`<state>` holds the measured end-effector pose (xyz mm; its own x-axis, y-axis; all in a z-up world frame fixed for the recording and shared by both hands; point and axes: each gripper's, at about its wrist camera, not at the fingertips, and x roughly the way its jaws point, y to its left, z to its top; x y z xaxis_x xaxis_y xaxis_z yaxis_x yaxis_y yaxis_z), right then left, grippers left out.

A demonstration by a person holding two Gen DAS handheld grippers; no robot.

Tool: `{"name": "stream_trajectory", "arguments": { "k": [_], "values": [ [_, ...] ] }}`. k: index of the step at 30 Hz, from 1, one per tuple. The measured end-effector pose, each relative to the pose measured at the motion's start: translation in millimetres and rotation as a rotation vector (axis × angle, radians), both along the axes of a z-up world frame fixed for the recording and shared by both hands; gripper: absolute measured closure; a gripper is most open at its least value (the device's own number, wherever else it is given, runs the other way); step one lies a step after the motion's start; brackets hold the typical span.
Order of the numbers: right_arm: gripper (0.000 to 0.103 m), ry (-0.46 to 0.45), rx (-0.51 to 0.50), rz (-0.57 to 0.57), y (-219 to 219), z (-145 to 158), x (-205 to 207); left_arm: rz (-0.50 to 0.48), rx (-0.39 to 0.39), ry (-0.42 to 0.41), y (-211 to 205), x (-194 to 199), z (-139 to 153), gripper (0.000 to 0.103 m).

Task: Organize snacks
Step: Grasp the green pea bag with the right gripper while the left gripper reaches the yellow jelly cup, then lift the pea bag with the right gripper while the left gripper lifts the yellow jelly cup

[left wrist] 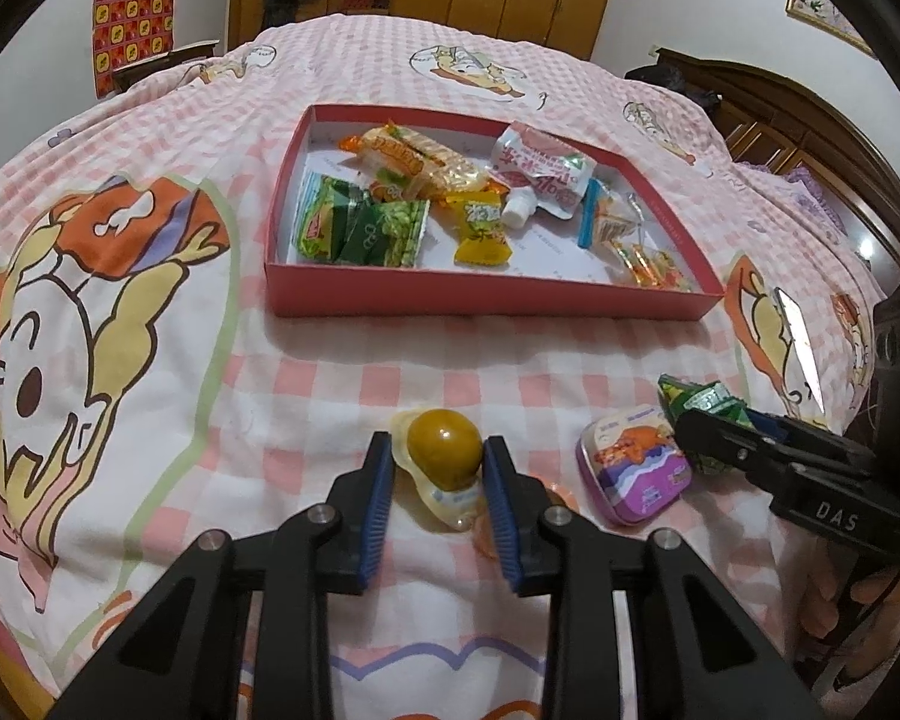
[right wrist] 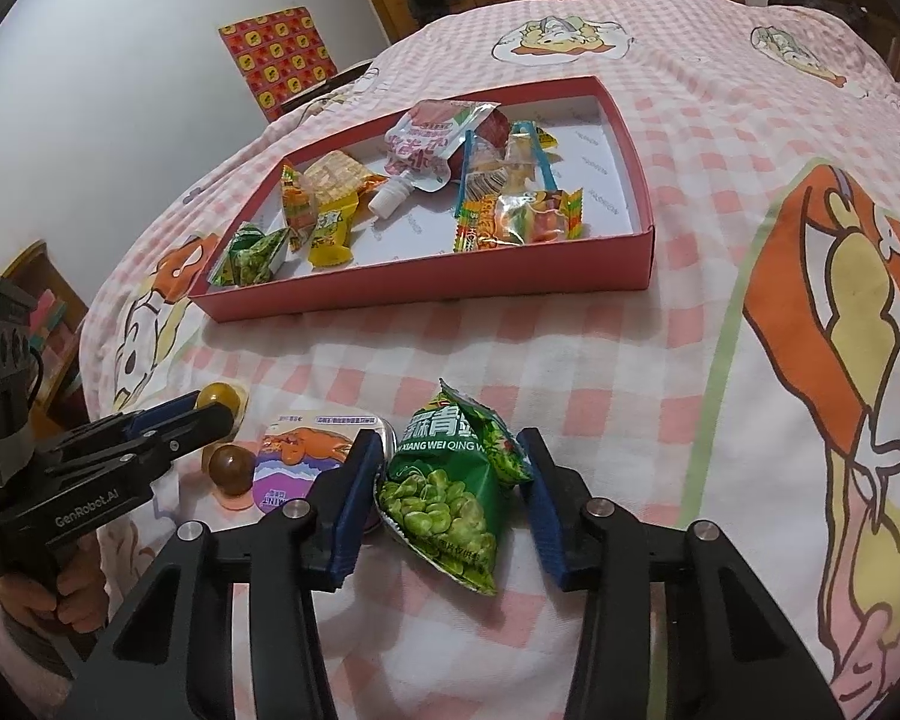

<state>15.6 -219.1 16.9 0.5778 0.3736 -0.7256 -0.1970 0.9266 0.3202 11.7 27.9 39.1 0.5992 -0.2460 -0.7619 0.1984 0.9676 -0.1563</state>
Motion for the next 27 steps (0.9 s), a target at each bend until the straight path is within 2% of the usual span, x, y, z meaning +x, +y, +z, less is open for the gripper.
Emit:
{"name": "stream_trajectory", "arguments": {
  "k": [11, 27],
  "values": [
    [0.057, -0.024, 0.008, 0.007, -1, 10, -2, 0.008, -0.029, -0.021, 3, 2, 15, 0.072],
    [0.057, -0.068, -0.014, 0.042, 5, 27, 2, 0.013, -0.017, -0.050, -2, 15, 31, 0.072]
  ]
}}
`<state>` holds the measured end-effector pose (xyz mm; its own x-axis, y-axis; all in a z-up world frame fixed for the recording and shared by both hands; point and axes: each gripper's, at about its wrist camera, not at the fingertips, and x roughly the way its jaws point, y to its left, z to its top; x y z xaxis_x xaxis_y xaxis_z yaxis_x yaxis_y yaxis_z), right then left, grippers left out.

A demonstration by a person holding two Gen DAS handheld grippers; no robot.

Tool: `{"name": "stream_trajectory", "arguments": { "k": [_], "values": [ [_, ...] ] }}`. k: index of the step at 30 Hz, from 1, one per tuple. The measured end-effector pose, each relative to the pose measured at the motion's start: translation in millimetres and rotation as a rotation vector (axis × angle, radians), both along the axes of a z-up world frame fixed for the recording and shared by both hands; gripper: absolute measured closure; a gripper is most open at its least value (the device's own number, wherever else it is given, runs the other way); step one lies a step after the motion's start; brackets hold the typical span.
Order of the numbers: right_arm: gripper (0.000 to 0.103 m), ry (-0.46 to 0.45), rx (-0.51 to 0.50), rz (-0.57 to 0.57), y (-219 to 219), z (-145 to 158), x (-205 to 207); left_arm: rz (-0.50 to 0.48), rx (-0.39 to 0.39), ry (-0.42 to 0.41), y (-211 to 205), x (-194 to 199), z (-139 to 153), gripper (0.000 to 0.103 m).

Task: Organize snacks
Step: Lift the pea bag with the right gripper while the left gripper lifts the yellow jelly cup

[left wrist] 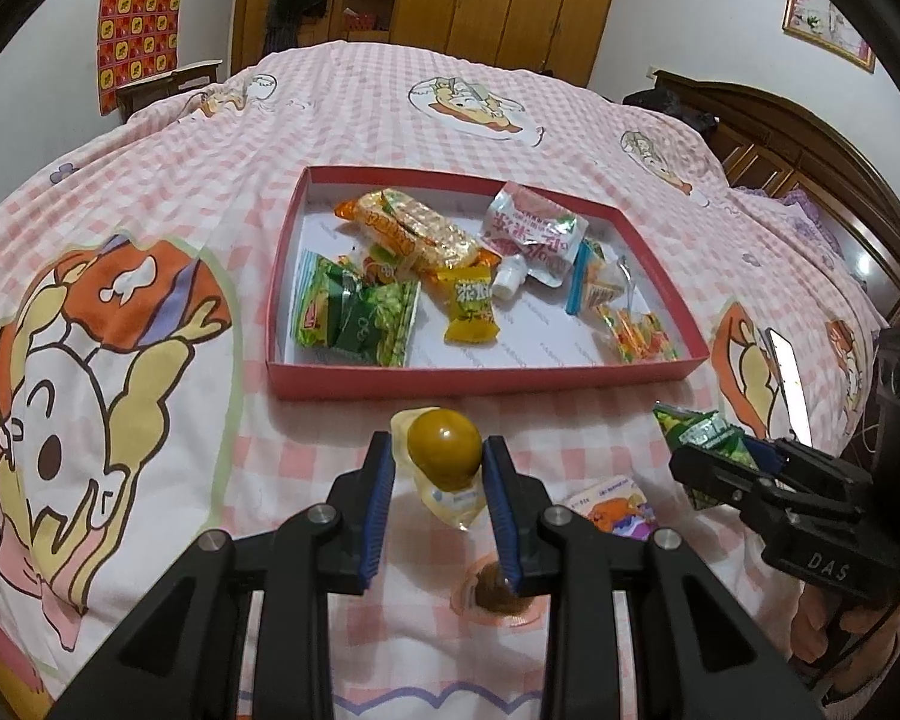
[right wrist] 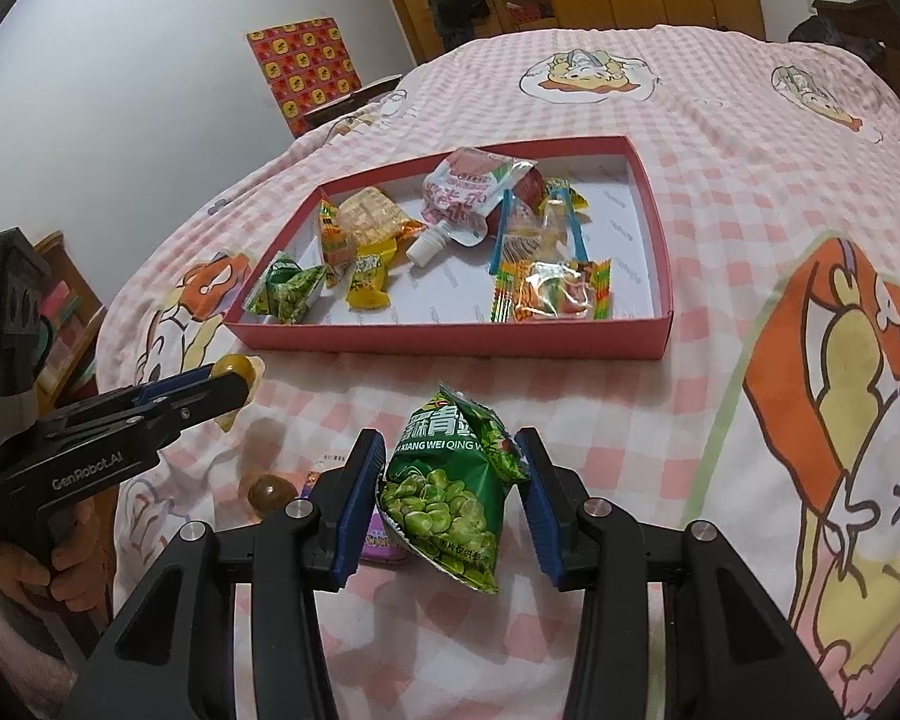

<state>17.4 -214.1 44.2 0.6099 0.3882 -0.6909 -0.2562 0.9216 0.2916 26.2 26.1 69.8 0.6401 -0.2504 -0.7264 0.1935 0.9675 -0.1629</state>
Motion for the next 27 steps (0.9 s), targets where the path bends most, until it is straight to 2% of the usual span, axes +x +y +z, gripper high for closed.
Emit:
{"name": "stream_trajectory", "arguments": {
  "k": [27],
  "values": [
    [0.057, -0.041, -0.011, 0.006, -3, 20, 17, -0.008, -0.015, -0.032, -15, 26, 21, 0.072]
  ]
}}
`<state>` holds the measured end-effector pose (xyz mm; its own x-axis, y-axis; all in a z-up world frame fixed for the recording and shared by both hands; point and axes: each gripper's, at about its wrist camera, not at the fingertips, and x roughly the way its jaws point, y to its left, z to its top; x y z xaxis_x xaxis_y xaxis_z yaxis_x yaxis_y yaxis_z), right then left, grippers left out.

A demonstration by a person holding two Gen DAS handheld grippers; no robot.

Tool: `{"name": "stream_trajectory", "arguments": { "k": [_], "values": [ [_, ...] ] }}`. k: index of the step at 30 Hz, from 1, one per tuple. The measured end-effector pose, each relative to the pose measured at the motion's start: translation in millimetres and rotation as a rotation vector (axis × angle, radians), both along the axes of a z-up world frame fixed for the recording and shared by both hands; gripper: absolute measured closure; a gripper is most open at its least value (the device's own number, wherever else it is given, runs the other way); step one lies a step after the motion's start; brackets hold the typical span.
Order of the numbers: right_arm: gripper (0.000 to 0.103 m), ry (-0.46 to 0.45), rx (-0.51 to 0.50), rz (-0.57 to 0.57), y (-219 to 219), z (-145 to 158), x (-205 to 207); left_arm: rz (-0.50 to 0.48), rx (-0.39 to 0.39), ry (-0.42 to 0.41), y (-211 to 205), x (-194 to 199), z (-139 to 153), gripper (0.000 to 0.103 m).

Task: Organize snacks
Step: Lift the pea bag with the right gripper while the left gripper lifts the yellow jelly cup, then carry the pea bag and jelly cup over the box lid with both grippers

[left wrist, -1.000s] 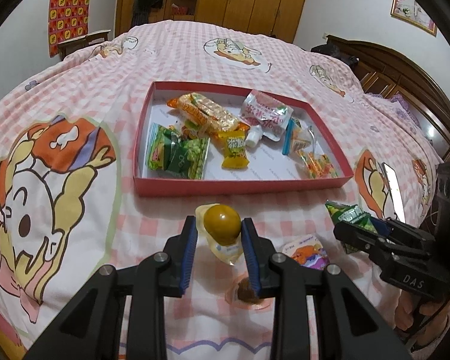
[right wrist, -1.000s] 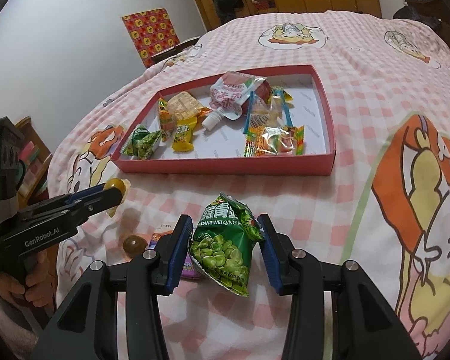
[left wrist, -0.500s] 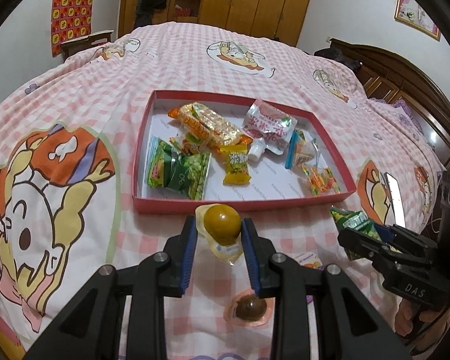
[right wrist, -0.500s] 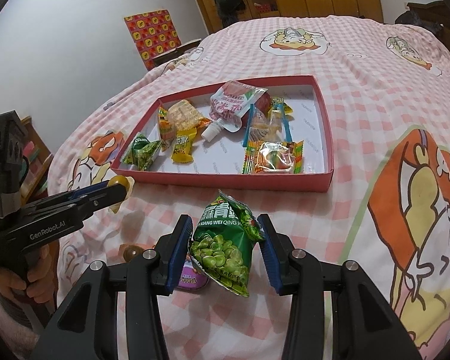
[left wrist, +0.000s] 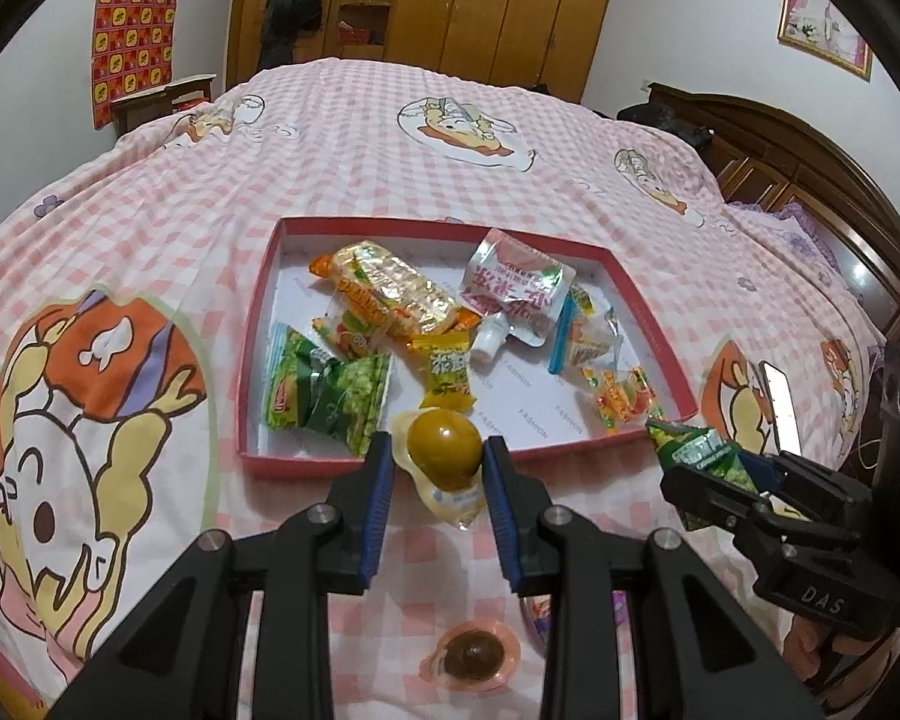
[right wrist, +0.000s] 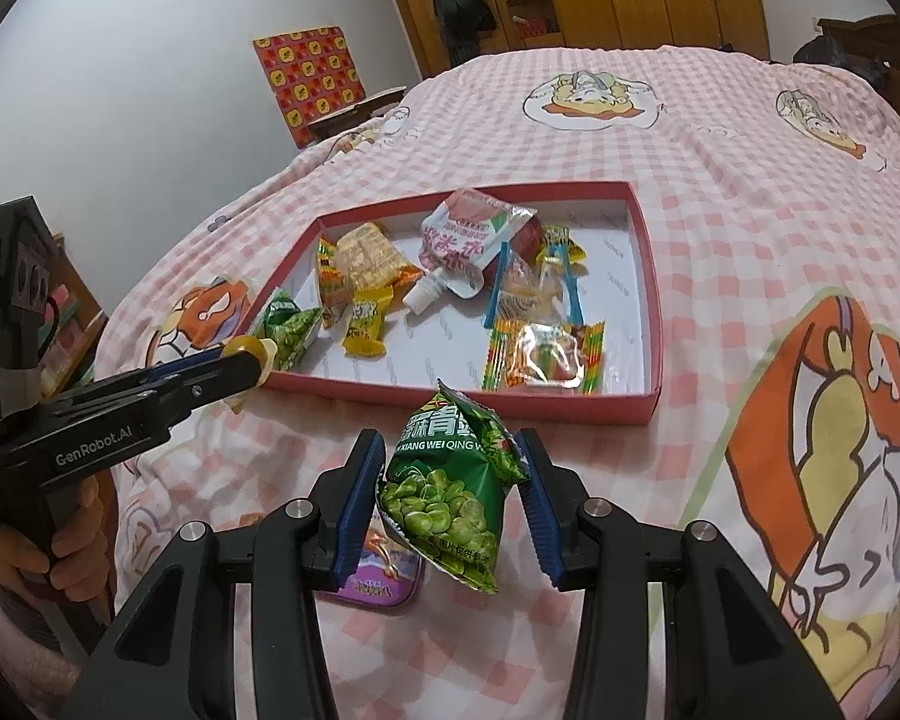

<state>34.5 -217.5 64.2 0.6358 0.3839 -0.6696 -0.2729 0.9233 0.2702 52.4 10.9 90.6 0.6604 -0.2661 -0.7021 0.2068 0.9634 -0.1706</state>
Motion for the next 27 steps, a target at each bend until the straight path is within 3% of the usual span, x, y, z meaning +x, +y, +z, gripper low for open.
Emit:
{"name": "stream_trajectory", "arguments": {
  "k": [27],
  "values": [
    [0.057, -0.031, -0.021, -0.022, -2, 21, 53, -0.014, -0.006, -0.053, -21, 68, 21, 0.072]
  ]
}}
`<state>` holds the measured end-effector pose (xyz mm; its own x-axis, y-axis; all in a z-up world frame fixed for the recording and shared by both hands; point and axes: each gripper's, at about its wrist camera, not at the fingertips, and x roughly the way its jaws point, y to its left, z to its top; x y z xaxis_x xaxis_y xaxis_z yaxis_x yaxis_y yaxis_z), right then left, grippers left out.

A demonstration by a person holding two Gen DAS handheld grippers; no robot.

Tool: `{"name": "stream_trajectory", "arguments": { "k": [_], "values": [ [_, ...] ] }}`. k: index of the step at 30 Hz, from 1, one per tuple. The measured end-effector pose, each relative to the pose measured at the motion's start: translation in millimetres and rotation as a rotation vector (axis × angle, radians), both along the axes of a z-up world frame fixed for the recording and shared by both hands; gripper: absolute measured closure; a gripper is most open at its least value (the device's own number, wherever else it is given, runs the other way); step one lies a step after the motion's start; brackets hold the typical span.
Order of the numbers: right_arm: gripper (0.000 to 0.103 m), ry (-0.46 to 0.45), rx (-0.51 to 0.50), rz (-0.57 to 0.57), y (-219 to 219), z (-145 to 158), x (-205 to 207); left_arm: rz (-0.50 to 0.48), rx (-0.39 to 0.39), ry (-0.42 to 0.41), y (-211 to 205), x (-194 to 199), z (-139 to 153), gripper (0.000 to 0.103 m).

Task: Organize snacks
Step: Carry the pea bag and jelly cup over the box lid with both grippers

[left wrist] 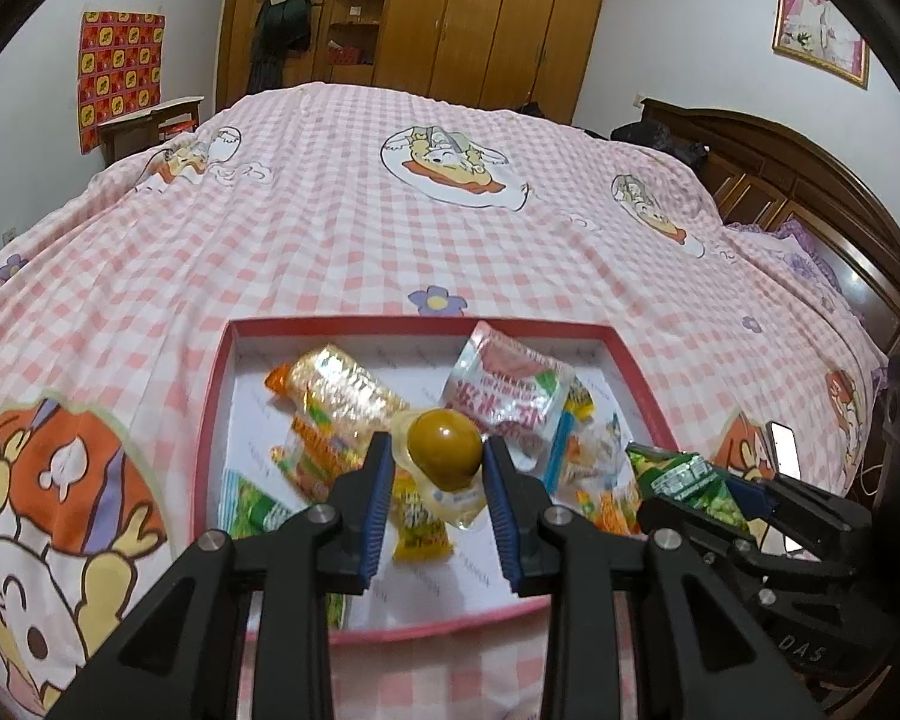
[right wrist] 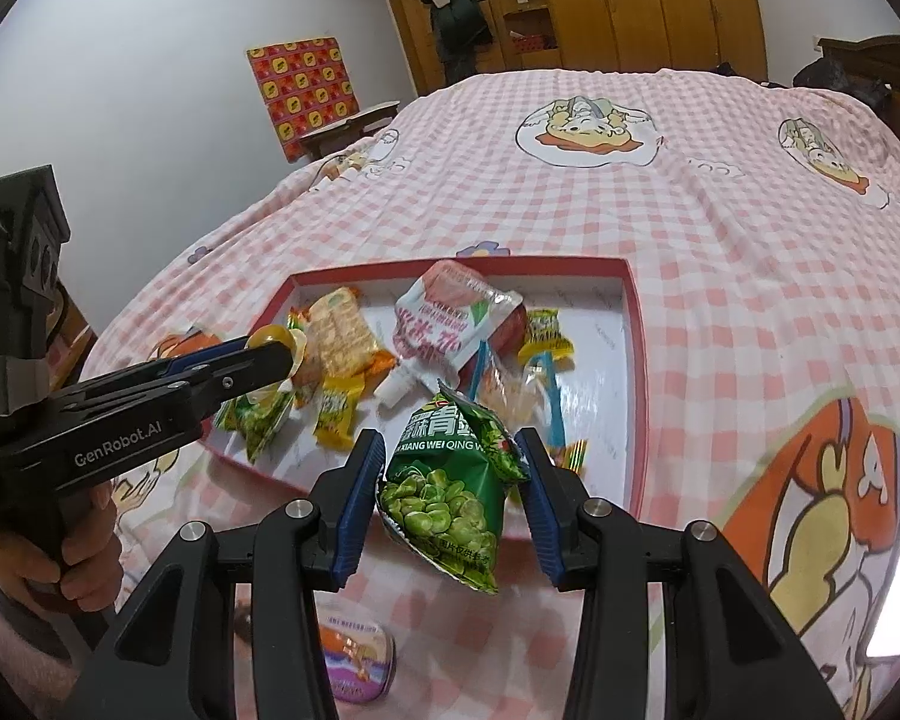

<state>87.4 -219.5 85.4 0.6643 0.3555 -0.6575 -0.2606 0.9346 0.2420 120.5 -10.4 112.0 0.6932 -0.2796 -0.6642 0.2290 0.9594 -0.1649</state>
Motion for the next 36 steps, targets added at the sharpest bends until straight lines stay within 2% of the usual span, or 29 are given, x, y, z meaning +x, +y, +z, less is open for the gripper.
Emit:
{"name": "stream_trajectory", "arguments": {
  "k": [8, 14, 24, 36],
  "values": [
    [0.057, 0.002, -0.011, -0.024, -1, 1, 20, 0.007, 0.008, 0.005, -3, 23, -3, 0.072],
    [0.057, -0.008, -0.012, -0.056, -7, 4, 35, 0.025, -0.014, 0.023, -2, 46, -9, 0.072],
    [0.057, -0.007, -0.034, -0.093, -11, 3, 70, 0.024, 0.022, 0.034, -10, 78, -19, 0.072],
    [0.057, 0.026, -0.058, -0.101, -16, -19, 100, 0.027, 0.050, 0.062, -16, 94, -42, 0.071]
  ]
}}
